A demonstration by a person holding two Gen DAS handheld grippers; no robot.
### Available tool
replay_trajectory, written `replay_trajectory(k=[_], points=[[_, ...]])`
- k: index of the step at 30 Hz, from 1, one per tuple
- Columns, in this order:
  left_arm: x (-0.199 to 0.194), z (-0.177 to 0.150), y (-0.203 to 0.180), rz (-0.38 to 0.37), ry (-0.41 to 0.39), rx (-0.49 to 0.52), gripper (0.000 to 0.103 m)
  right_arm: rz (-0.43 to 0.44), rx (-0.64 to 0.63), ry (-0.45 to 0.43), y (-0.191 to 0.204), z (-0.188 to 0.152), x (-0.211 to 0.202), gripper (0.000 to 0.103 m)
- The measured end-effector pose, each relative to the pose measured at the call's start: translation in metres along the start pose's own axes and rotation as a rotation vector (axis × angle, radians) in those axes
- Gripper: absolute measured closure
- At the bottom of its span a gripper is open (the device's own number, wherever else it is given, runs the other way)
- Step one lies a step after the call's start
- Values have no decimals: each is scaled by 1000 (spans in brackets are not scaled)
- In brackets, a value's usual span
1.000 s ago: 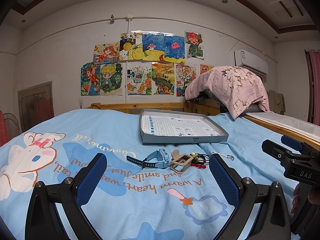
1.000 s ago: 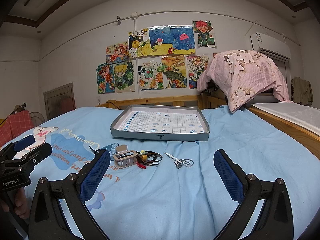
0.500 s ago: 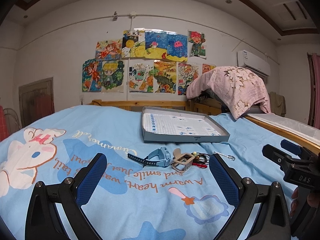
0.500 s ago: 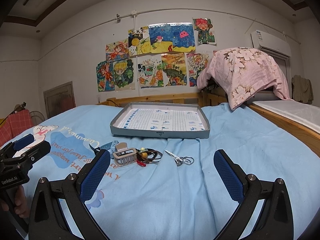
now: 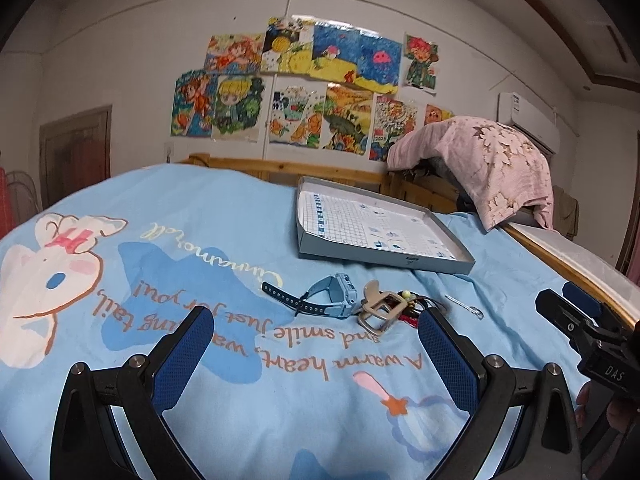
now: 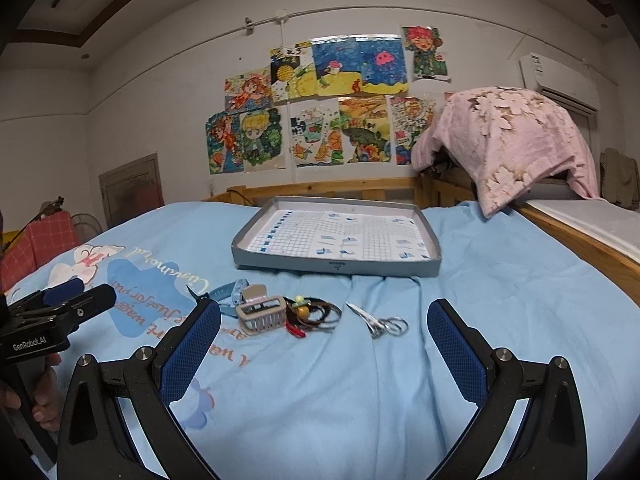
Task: Organize jewelry
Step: 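Grasp the blue smartwatch with the left tool while the right tool grasps the beige claw clip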
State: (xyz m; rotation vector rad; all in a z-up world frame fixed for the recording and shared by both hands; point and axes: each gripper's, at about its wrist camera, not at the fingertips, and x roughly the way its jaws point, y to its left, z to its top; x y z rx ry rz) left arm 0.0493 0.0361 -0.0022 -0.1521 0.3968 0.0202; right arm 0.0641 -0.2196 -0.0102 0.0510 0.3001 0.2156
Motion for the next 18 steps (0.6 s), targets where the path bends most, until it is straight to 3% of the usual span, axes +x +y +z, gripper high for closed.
replay_trajectory(k=[18], points=[[81, 58, 24, 18, 58, 9, 0, 129, 51, 65, 12, 49, 103, 1]])
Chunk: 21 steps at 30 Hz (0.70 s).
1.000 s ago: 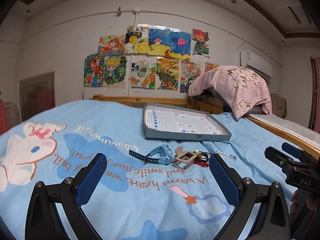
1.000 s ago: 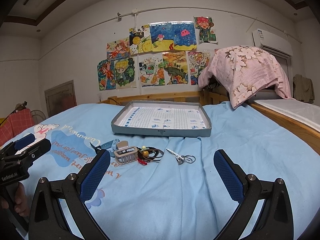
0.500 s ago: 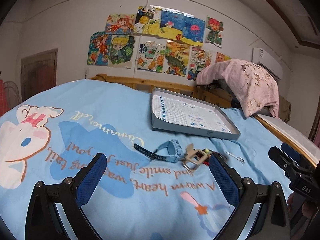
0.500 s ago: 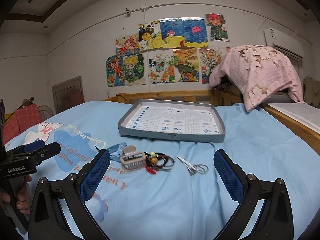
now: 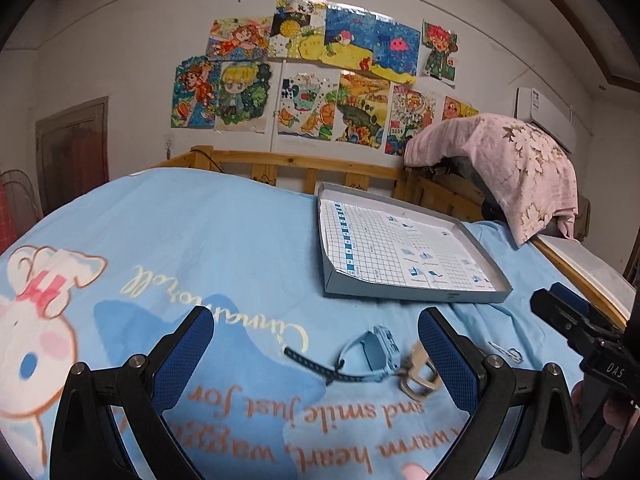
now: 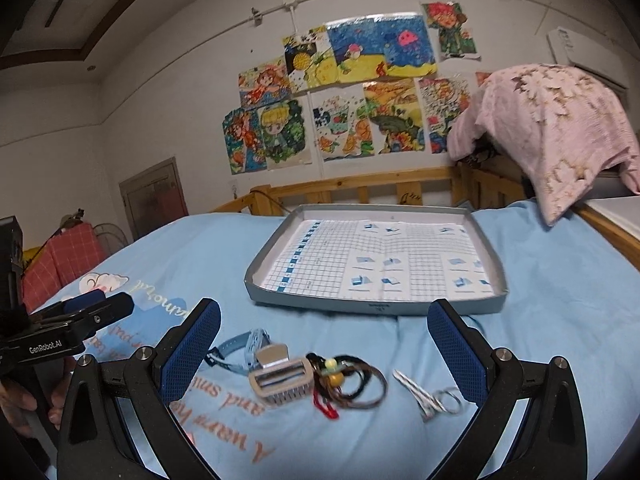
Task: Organize jewelry
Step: 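Grasp the blue smartwatch with the left tool while the right tool grasps the beige claw clip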
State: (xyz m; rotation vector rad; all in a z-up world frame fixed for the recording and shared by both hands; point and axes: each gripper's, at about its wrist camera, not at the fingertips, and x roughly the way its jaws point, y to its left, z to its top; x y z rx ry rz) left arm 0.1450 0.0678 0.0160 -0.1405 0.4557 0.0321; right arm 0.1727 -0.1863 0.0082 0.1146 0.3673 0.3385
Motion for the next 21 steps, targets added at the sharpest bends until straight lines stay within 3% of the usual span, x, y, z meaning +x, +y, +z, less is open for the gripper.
replay_trajectory(k=[8, 15, 21], points=[[48, -4, 7, -67, 105, 27, 0, 57, -52, 106, 12, -4, 56, 1], [70, -29, 19, -192, 185, 38, 9, 143, -78, 195, 15, -27, 70, 1], [77, -38, 24, -274, 201, 23, 12, 192, -87, 252, 12, -46, 78, 4]])
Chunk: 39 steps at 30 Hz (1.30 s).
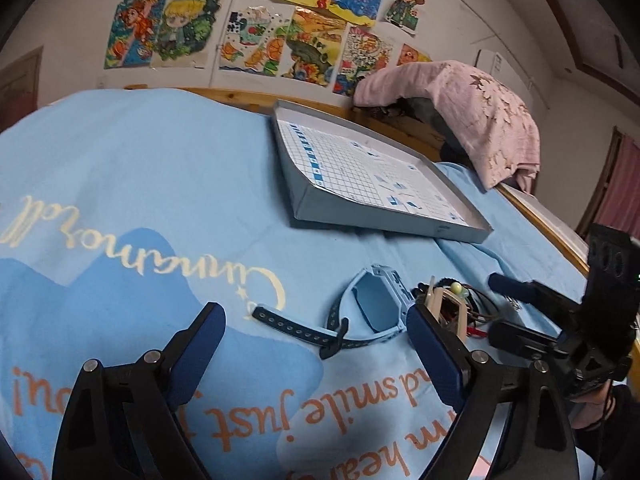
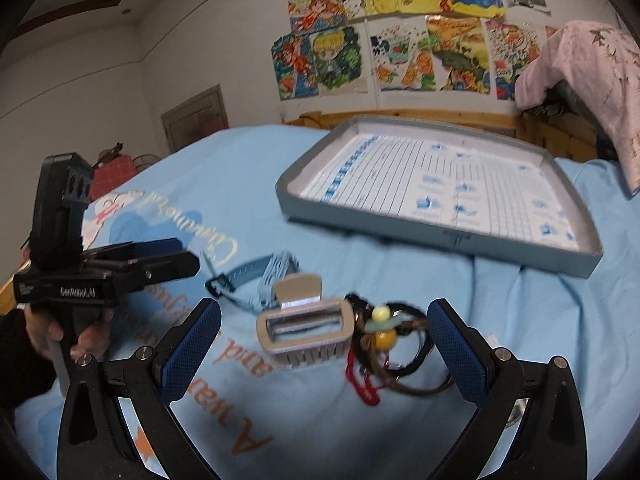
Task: Organize jewelry
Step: 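Grasp the blue smartwatch with the left tool while the right tool grasps the beige claw clip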
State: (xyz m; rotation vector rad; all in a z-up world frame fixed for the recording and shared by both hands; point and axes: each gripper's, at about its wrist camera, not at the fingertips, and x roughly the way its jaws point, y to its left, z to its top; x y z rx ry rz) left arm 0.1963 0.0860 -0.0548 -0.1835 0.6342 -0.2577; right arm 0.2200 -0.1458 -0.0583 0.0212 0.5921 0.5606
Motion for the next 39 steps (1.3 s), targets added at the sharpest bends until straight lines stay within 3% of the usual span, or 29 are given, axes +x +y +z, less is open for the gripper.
replay_trajectory(k=[4, 7, 13, 23, 32, 39], points=[[4, 1, -6, -45, 21, 44, 24, 48, 11, 20, -4, -7, 6, 30], [8, 2, -12, -65, 52, 97, 28, 83, 24, 31, -5, -11, 9, 39], [17, 4, -19, -68, 107, 188, 28, 116, 12, 59, -1, -15, 13, 40], [38, 4, -28, -50, 232, 361, 28, 98, 8, 115, -2, -12, 31, 40], [48, -1, -26, -5, 271, 394, 41, 97, -15, 139, -3, -10, 39, 39], [53, 2, -28, 8, 259, 405, 53, 78, -30, 152, -1, -10, 42, 40]])
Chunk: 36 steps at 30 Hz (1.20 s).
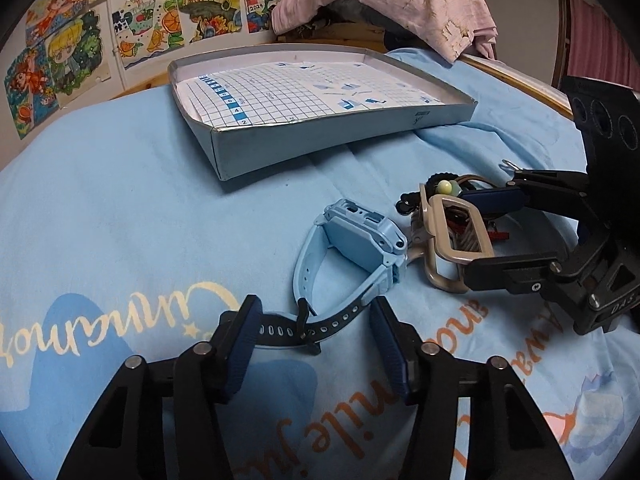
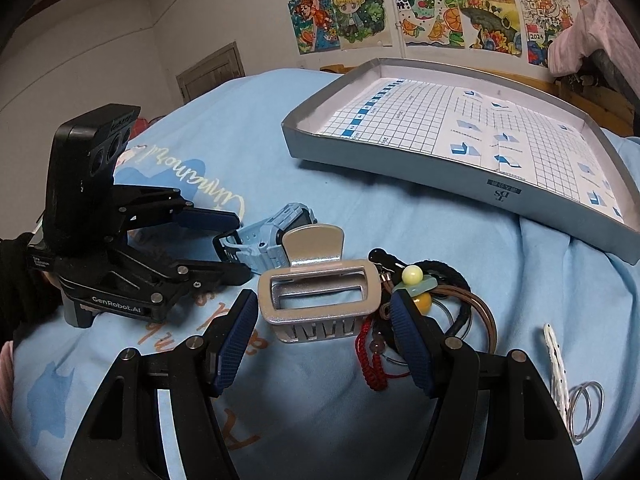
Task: Organize jewelry
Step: 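Grasp the blue smartwatch with the left tool while the right tool grasps the beige claw clip, then carry the watch and claw clip into the grey tray and open both tools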
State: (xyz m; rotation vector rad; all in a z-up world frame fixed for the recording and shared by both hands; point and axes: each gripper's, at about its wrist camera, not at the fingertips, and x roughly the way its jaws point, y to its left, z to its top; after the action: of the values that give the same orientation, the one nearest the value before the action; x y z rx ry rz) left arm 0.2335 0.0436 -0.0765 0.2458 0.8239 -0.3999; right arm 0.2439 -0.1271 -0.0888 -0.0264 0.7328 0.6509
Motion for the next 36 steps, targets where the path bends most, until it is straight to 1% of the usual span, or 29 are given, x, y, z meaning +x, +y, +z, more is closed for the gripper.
replay_trajectory(k=[2, 5, 7, 8, 11, 13, 15, 19, 23, 28, 31, 34, 36], points=[[1, 0, 0, 0, -8, -4, 62, -8, -2, 4, 1, 1, 1, 40], [2, -1, 1, 0, -19, -15, 71, -23, -10, 9, 3, 2, 2, 40], [2, -1, 1, -4, -24, -19, 76, -33, -19, 16, 5, 2, 4, 41], [1, -2, 0, -10, -29, -19, 79, -40, -23, 20, 5, 2, 5, 44], [-2, -1, -1, -24, -44, -16, 84, -44, -25, 24, 4, 2, 6, 46], [-5, -1, -4, -32, -58, -15, 85, -48, -25, 22, 4, 2, 6, 49], [-9, 0, -7, -28, -72, -17, 86, -48, -26, 15, 4, 2, 4, 49], [-20, 0, -16, 32, -99, -13, 88, -50, -27, -10, 5, -1, 0, 49], [-37, 0, -21, 104, -138, -27, 88, -58, -23, -74, 6, -4, -14, 50], [-54, 0, -18, 137, -191, -68, 89, -52, -28, -155, 5, -3, -30, 50], [-62, 4, -14, 143, -230, -99, 89, -48, -28, -207, 6, -1, -39, 50], [-69, 12, -12, 149, -282, -122, 89, -61, -16, -254, 4, 6, -49, 50], [-72, 21, -10, 156, -316, -132, 89, -88, -9, -280, -1, 15, -54, 50]])
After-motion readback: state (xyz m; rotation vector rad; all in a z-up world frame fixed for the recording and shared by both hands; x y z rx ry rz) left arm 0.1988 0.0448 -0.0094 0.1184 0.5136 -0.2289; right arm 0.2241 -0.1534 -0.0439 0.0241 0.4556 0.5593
